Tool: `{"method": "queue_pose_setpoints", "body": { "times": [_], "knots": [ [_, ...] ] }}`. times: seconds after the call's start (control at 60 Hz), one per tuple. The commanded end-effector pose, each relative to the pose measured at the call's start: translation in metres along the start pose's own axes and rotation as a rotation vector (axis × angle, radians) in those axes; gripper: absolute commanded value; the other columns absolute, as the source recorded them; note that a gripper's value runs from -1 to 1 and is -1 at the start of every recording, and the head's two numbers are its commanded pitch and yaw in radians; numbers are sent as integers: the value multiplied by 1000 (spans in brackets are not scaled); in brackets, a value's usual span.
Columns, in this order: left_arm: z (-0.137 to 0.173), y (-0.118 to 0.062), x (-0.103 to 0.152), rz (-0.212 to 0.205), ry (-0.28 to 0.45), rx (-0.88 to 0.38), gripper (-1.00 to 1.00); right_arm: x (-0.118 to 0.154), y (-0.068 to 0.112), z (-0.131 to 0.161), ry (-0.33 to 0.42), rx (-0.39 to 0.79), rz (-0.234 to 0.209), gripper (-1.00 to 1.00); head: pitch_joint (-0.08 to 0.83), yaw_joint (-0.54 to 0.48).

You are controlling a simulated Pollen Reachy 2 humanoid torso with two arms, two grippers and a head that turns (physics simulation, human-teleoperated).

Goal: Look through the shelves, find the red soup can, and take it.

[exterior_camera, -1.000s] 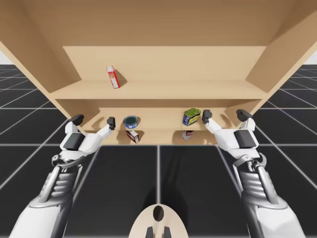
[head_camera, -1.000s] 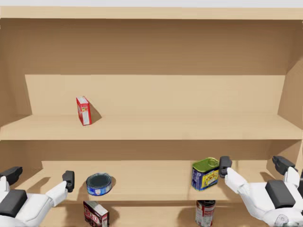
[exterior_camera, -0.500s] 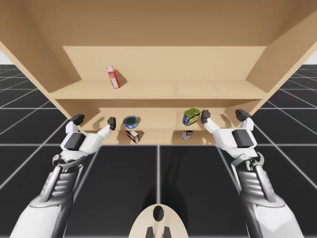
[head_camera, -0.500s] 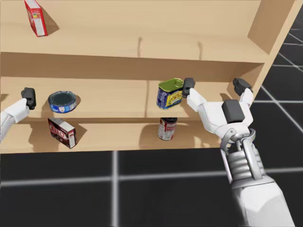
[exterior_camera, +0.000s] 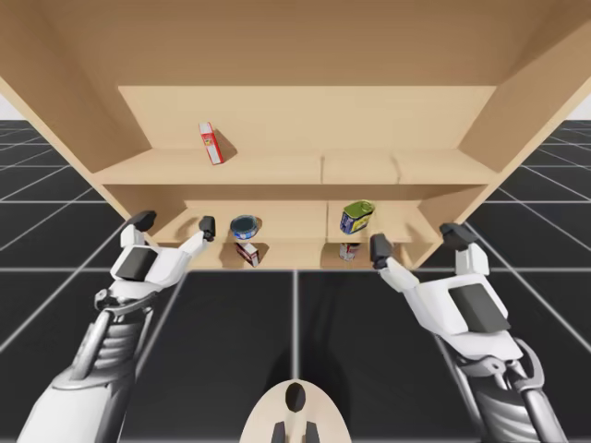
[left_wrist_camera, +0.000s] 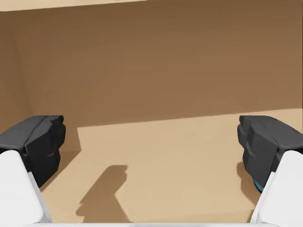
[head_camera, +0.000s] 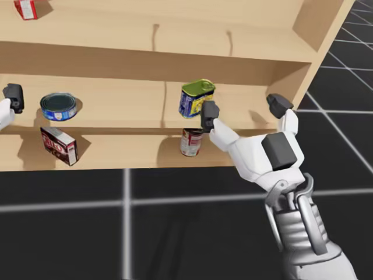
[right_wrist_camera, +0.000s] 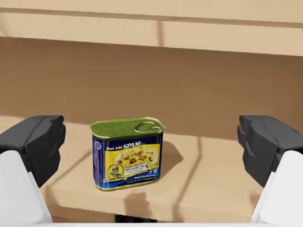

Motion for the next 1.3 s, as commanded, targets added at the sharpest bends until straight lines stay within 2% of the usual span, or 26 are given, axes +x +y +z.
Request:
{"method": "queue_pose_setpoints", "body": {
  "times": [0.017,0.05,0.15,0.25,0.4,0.533,0.567,0.667,0.75,0.867,1.3],
  "knots": [
    [1,1,1,8,-10,1,-1000,-18,19,41,38,68,-65,-1000,592,-233],
    [1,1,1,10,-11,2,-1000,-27,21,49,47,77,-84,-1000,594,-238],
    [1,-1,1,8,-11,-1,-1000,-51,24,58,85,66,-72,-1000,596,-244],
    [1,-1,1,7,-11,-3,-1000,-78,26,56,161,101,-121,-1000,597,-247],
    [1,-1,1,4,-14,-1,-1000,-105,21,31,216,69,-145,-1000,598,-244],
    [2,-1,1,2,-14,0,-1000,-122,16,7,246,57,-135,-1000,598,-240],
    [2,-1,1,1,-14,1,-1000,-126,15,-1,252,57,-148,-1000,598,-239],
    [2,-1,1,-1,-13,2,-1000,-134,14,-18,260,54,-132,-1000,598,-236],
    [1,-1,0,-5,-12,2,-1000,-147,18,-37,263,50,-84,-1000,598,-235],
    [1,-2,-1,-12,-13,2,-1000,-160,19,-61,282,33,-67,-1000,600,-232],
    [0,-4,-1,-16,-10,2,-1000,-191,28,-106,373,28,-71,-1000,609,-225]
  ]
}}
